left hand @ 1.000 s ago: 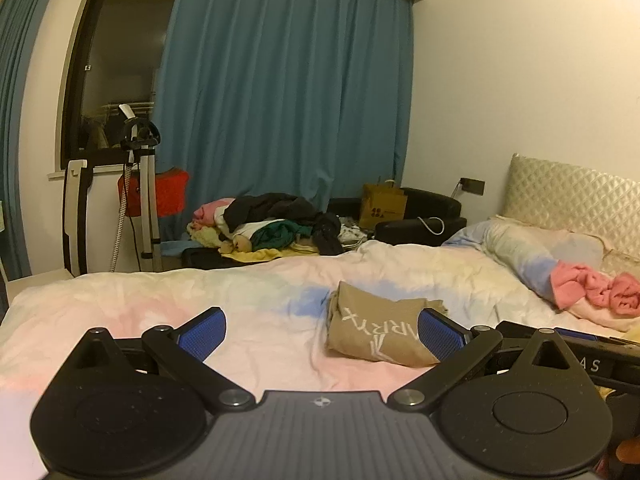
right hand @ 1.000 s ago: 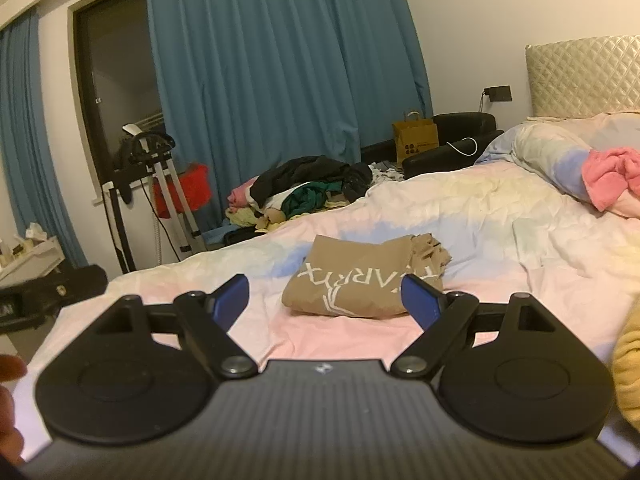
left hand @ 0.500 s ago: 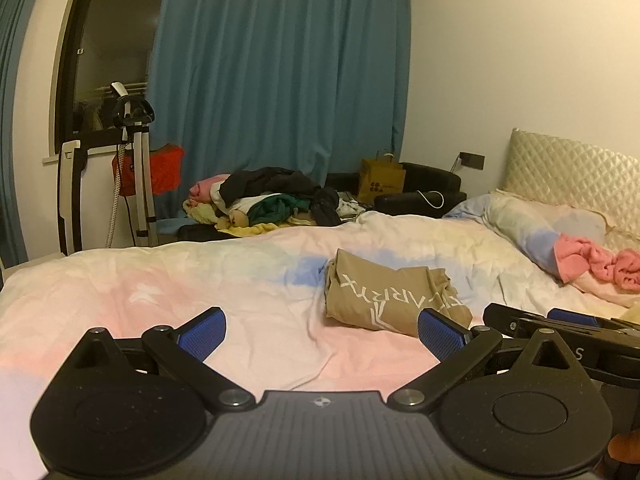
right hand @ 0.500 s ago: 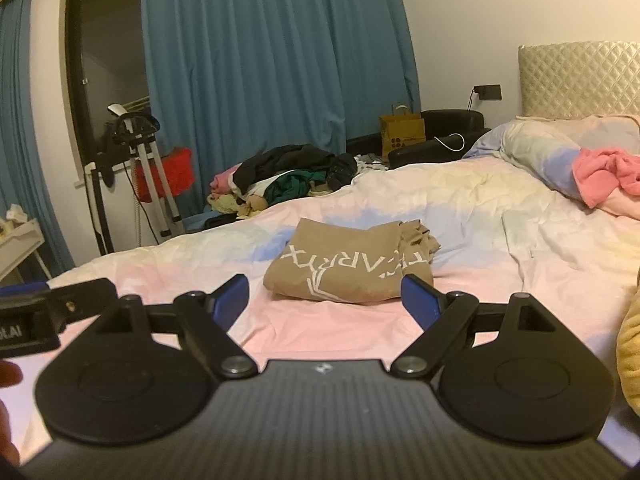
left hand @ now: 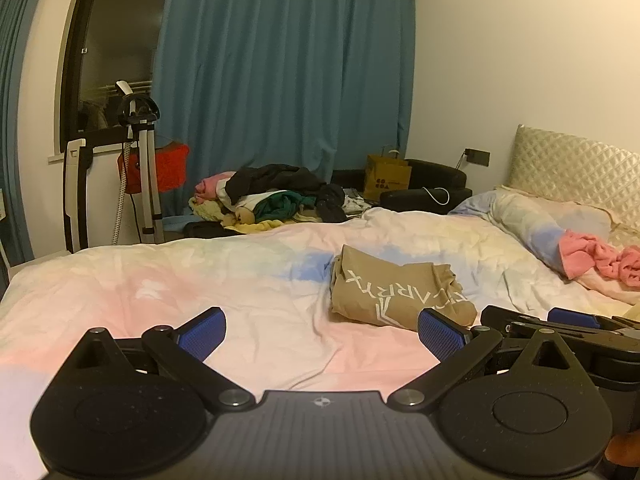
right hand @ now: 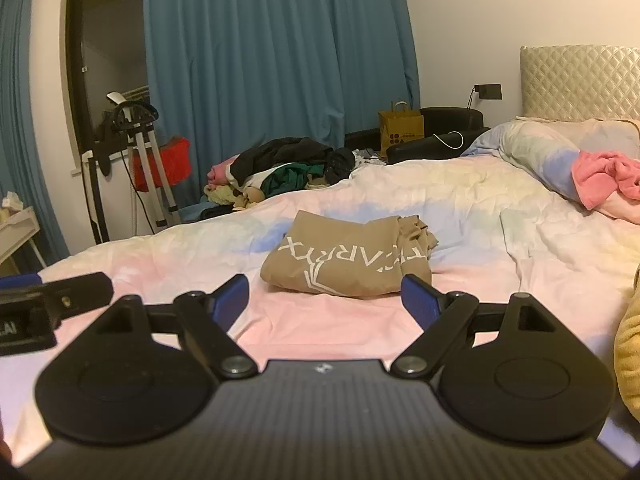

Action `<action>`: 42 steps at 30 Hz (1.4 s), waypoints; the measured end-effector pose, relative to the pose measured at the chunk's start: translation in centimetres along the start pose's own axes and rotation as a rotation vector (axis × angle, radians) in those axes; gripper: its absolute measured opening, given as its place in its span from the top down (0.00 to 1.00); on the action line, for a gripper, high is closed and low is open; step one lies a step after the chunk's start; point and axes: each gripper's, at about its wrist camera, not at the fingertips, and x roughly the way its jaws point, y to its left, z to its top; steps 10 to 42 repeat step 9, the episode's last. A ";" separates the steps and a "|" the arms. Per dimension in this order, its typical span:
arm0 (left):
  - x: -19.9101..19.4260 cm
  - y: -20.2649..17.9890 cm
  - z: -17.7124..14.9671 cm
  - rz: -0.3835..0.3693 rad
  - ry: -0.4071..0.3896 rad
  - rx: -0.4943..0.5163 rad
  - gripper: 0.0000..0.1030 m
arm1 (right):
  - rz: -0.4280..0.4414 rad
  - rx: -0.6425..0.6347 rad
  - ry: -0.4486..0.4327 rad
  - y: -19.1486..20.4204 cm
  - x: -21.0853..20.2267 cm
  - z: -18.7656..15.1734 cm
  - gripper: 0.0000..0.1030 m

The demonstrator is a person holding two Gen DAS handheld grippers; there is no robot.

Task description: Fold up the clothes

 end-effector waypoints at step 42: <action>-0.6 0.4 0.1 -0.013 -0.019 -0.004 0.00 | 0.002 0.012 0.010 -0.2 0.1 0.1 0.18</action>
